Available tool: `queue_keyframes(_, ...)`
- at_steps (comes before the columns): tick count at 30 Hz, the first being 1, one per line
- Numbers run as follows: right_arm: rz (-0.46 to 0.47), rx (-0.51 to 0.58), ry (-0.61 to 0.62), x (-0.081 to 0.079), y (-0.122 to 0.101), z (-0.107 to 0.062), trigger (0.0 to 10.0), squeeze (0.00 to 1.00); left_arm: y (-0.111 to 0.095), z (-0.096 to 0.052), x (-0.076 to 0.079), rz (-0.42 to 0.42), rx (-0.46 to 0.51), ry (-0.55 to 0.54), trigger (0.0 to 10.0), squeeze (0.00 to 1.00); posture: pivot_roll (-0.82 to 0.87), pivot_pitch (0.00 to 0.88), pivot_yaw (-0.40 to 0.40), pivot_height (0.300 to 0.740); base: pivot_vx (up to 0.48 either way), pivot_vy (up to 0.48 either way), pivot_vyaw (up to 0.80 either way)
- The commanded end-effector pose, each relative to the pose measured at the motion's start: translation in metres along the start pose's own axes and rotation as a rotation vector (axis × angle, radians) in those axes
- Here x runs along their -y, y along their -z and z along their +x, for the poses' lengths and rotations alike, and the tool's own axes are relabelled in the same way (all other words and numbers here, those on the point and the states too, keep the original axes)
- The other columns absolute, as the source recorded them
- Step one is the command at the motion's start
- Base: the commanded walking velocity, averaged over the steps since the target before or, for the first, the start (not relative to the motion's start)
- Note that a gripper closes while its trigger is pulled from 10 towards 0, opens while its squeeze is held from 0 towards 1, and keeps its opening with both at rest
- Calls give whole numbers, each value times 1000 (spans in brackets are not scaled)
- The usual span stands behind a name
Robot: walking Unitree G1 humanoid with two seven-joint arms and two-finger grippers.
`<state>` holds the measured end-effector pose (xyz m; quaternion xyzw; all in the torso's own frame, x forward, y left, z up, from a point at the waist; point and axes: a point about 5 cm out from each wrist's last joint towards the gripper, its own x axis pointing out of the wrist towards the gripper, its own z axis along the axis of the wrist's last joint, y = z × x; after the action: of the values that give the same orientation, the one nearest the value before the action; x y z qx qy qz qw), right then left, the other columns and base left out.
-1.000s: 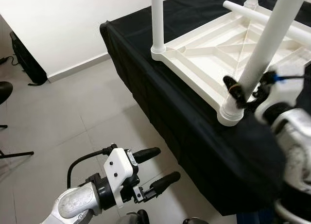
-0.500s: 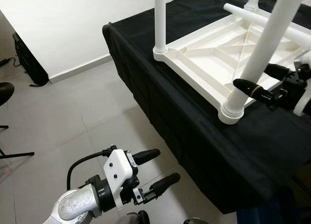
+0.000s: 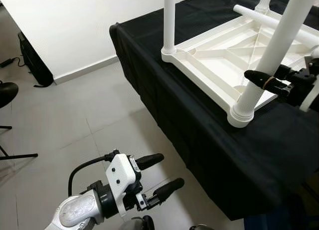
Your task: Building children table
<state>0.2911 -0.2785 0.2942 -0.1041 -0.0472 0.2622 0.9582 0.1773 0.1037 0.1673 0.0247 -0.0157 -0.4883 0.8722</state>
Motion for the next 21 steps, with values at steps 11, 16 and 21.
queue_keyframes(11,96,-209,779,-47,55,6,0,0,2,1,3,-9,-11,12,10000,0,-32,222,26,740,0,0,0)
queue_keyframes(16,137,-191,784,-64,56,14,0,0,1,1,4,-11,-8,12,10000,0,-21,224,25,740,0,0,0)
queue_keyframes(21,151,-175,791,-60,51,19,0,0,2,-1,3,-11,-14,8,10000,0,-24,221,26,740,0,0,0)
